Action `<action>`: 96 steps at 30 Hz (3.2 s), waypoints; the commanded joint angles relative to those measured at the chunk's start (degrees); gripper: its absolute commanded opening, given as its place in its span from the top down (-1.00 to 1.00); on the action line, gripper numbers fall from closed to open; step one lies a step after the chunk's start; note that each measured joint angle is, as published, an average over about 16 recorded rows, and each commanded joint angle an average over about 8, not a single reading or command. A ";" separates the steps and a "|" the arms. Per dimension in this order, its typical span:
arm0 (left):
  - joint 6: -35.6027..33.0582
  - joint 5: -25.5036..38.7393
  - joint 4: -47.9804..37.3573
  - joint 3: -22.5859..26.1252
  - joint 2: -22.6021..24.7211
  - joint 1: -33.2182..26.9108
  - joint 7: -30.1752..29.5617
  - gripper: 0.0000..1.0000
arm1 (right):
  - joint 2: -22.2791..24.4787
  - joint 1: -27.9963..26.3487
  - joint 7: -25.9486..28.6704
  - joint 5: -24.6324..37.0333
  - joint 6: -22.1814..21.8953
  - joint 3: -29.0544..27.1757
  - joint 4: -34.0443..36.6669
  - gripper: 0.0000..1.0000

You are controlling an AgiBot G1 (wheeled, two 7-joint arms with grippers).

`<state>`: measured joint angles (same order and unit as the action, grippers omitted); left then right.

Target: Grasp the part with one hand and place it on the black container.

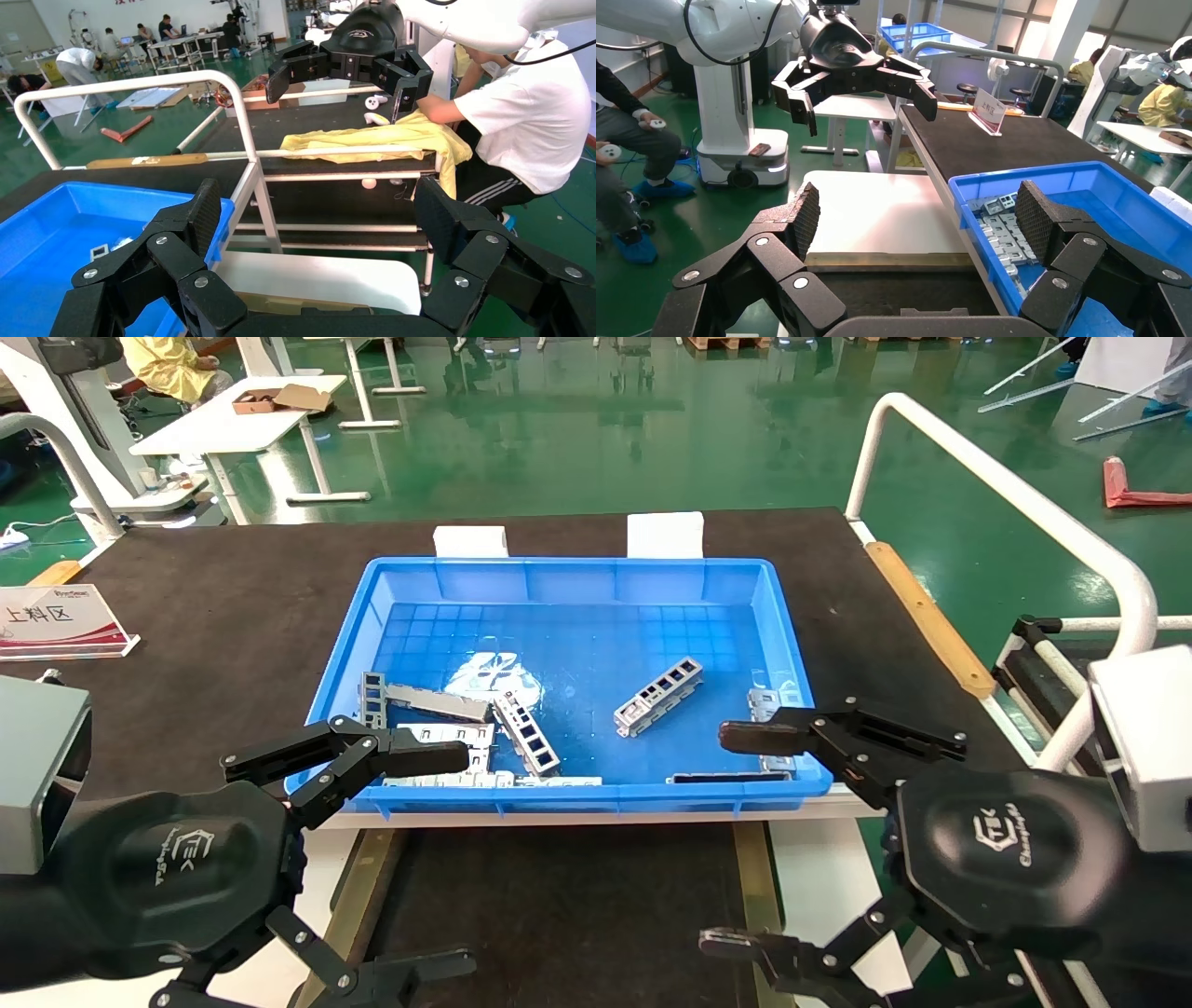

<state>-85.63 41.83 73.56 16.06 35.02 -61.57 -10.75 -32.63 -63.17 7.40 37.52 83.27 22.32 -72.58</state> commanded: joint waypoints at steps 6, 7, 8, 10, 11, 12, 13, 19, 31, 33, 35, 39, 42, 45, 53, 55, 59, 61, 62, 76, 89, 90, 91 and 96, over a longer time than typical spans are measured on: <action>0.00 0.00 0.00 0.00 0.00 0.00 0.00 -1.00 | 0.00 0.00 0.00 0.00 0.00 0.00 0.00 -1.00; 0.00 0.00 0.00 0.00 0.00 0.00 0.00 -1.00 | 0.00 0.00 0.00 0.00 0.00 0.00 0.00 -1.00; 0.00 0.00 0.00 0.00 0.00 0.00 0.00 -1.00 | 0.00 0.00 0.00 0.00 0.00 0.00 0.00 -1.00; 0.00 0.00 0.00 0.00 0.00 0.00 0.00 -1.00 | 0.00 0.00 0.00 0.00 0.00 0.00 0.00 -1.00; 0.00 0.00 0.00 0.00 0.00 0.00 0.00 -1.00 | 0.00 0.00 0.00 0.00 0.00 0.00 0.00 -1.00; 0.00 0.00 0.00 0.00 0.00 0.00 0.00 -1.00 | 0.00 0.00 0.00 0.00 0.00 0.00 0.00 -1.00; 0.00 0.00 0.00 0.00 0.00 0.00 0.00 -1.00 | 0.00 0.00 0.00 0.00 0.00 0.00 0.00 -1.00; 0.00 0.00 0.00 0.00 0.00 0.00 0.00 -1.00 | 0.00 0.00 0.00 0.00 0.00 0.00 0.00 -1.00; 0.00 0.00 0.00 0.00 0.00 0.00 0.00 -1.00 | 0.00 0.00 0.00 0.00 0.00 0.00 0.00 -1.00; 0.00 0.00 0.00 0.00 0.00 0.00 0.00 -1.00 | 0.00 0.00 0.00 0.00 0.00 0.00 0.00 -1.00; 0.00 0.00 0.00 0.00 0.00 0.00 0.00 -1.00 | 0.00 0.00 0.00 0.00 0.00 0.00 0.00 -1.00; 0.00 0.00 0.00 0.00 0.00 0.00 0.00 -1.00 | 0.00 0.00 0.00 0.00 0.00 0.00 0.00 -1.00; 0.00 0.00 0.00 0.00 0.00 0.00 0.00 -1.00 | 0.00 0.00 0.00 0.00 0.00 0.00 0.00 -1.00; -0.01 0.00 0.00 -0.01 0.00 0.00 0.00 -1.00 | 0.00 0.00 0.00 0.00 0.00 0.00 0.00 -1.00; 0.23 0.23 -0.12 0.05 0.04 -0.12 0.00 -1.00 | 0.00 0.00 0.00 0.00 0.00 0.00 0.01 -1.00; 0.38 0.48 -0.16 0.12 0.12 -0.23 0.05 -1.00 | 0.00 -0.01 0.00 0.00 0.00 0.00 0.01 -1.00; 0.74 1.28 -0.13 0.41 0.50 -0.54 0.34 -1.00 | 0.00 -0.01 -0.01 0.00 0.01 0.01 0.02 -1.00; 0.98 1.76 -0.10 0.63 0.86 -0.75 0.50 -1.00 | 0.00 -0.01 -0.01 0.00 0.01 0.01 0.02 -1.00; 1.13 2.07 -0.09 0.77 1.08 -0.88 0.59 -1.00 | 0.00 -0.01 -0.01 0.00 0.01 0.01 0.02 -1.00; 6.04 11.24 -2.90 4.97 7.11 -5.40 1.05 -1.00 | 0.00 -0.01 -0.01 -0.01 0.01 0.01 0.02 -1.00; 13.40 23.29 -8.81 10.82 15.94 -12.53 -1.39 -1.00 | 0.00 -0.01 -0.01 -0.01 0.01 0.02 0.02 -1.00; 14.09 24.20 -9.59 11.25 16.80 -13.11 -1.50 -1.00 | 0.00 -0.01 -0.01 -0.01 0.01 0.02 0.02 -1.00; 14.74 25.06 -10.39 11.66 17.63 -13.68 -1.57 -1.00 | 0.00 -0.01 -0.01 -0.01 0.01 0.02 0.02 -1.00; 18.31 29.25 -15.34 13.65 22.40 -16.62 -1.55 -1.00 | 0.00 -0.02 -0.01 -0.01 0.01 0.02 0.02 -1.00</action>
<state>-67.17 70.97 57.87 29.72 57.69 -78.07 -12.31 -32.63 -63.19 7.39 37.51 83.27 22.34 -72.56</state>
